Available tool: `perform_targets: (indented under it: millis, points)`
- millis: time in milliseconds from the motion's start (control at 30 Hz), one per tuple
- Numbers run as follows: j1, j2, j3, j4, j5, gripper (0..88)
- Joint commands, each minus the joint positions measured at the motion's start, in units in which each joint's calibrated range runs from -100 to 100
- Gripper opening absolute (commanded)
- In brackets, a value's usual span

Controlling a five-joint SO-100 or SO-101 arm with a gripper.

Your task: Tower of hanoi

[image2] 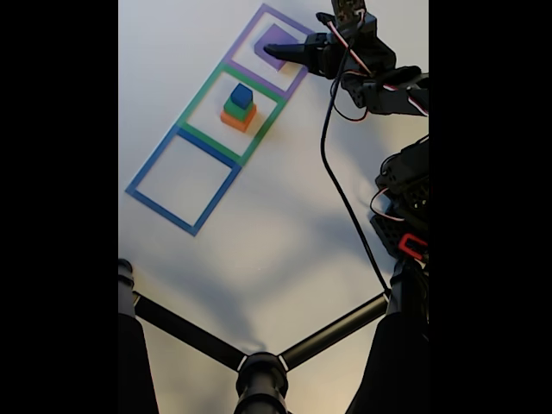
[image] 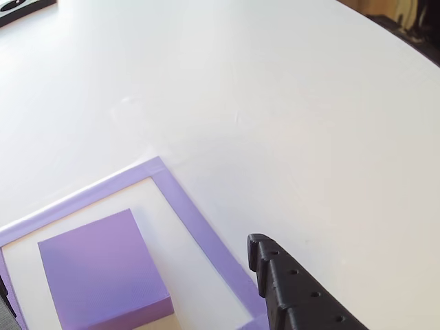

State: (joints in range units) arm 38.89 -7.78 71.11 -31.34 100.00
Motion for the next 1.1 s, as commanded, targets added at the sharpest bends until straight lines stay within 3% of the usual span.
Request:
perform_targets:
  millis: [0, 500, 1067]
  points:
    - [-0.88, 2.97, 1.36, -9.49, 0.0, 44.8]
    - [-1.34, 21.56, 2.99, -34.02, 0.0, 45.9]
    - [-1.49, 34.38, -3.64, -42.19, 0.0, 49.3]
